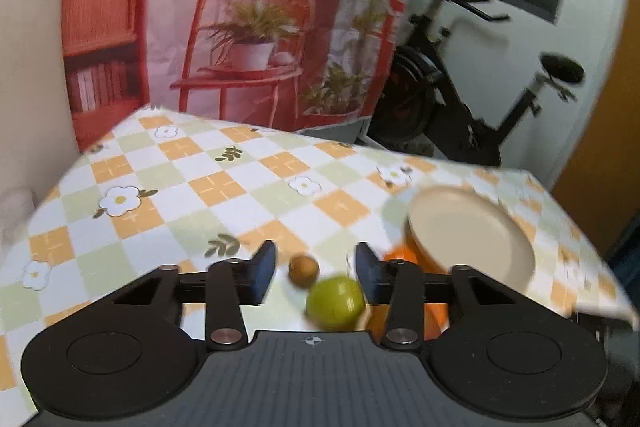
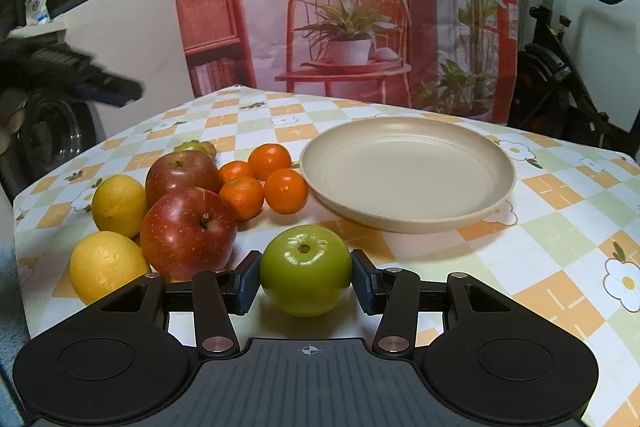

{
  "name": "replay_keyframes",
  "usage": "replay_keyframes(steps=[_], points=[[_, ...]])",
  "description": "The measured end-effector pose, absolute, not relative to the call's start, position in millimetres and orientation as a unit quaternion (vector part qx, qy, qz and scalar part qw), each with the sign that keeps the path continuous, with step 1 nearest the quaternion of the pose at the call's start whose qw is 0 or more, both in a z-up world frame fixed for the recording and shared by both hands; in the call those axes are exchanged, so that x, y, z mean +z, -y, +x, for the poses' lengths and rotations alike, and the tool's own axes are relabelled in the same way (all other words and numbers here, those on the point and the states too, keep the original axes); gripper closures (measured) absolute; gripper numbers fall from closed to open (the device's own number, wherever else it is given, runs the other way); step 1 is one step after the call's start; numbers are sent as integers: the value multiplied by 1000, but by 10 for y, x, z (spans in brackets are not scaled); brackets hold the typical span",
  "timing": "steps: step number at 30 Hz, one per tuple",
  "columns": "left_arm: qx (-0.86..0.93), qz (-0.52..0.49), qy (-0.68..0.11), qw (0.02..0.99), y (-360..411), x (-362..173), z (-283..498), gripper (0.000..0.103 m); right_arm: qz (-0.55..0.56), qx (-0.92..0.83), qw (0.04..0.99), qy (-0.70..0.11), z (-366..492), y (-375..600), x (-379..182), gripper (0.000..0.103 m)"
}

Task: Organize fruits
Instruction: 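Grasp the small brown fruit with the left gripper while the right gripper holds the green apple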

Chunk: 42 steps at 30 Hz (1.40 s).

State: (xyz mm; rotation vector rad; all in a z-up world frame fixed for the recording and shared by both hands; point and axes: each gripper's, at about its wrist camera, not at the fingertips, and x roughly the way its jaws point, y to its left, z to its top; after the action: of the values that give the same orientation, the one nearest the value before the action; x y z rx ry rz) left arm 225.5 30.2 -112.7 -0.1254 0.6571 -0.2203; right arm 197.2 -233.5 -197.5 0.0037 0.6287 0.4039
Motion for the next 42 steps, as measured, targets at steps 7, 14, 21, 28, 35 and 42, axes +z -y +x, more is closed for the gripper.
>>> replay_keyframes(steps=[7, 14, 21, 28, 35, 42], points=[[-90, -114, -398, 906, -330, -1471, 2968, 64, 8, 193, 932, -305, 1973, 2359, -1964, 59], [-88, -130, -425, 891, -295, -1689, 3194, 64, 17, 194, 932, -305, 1983, 2390, -1972, 59], [-89, -118, -438, 887, -243, -1844, 3202, 64, 23, 192, 932, -306, 1992, 2390, -1980, 59], [-89, -111, -434, 889, -222, -1891, 3118, 74, 29, 193, 931, -307, 2004, 2411, -1982, 59], [-93, -98, -416, 899, -225, -1788, 3074, 74, 42, 189, 933, -303, 2016, 2453, -1986, 59], [-104, -67, -384, 915, -203, -1601, 2956, 74, 57, 174, 936, -300, 2027, 2512, -1976, 59]])
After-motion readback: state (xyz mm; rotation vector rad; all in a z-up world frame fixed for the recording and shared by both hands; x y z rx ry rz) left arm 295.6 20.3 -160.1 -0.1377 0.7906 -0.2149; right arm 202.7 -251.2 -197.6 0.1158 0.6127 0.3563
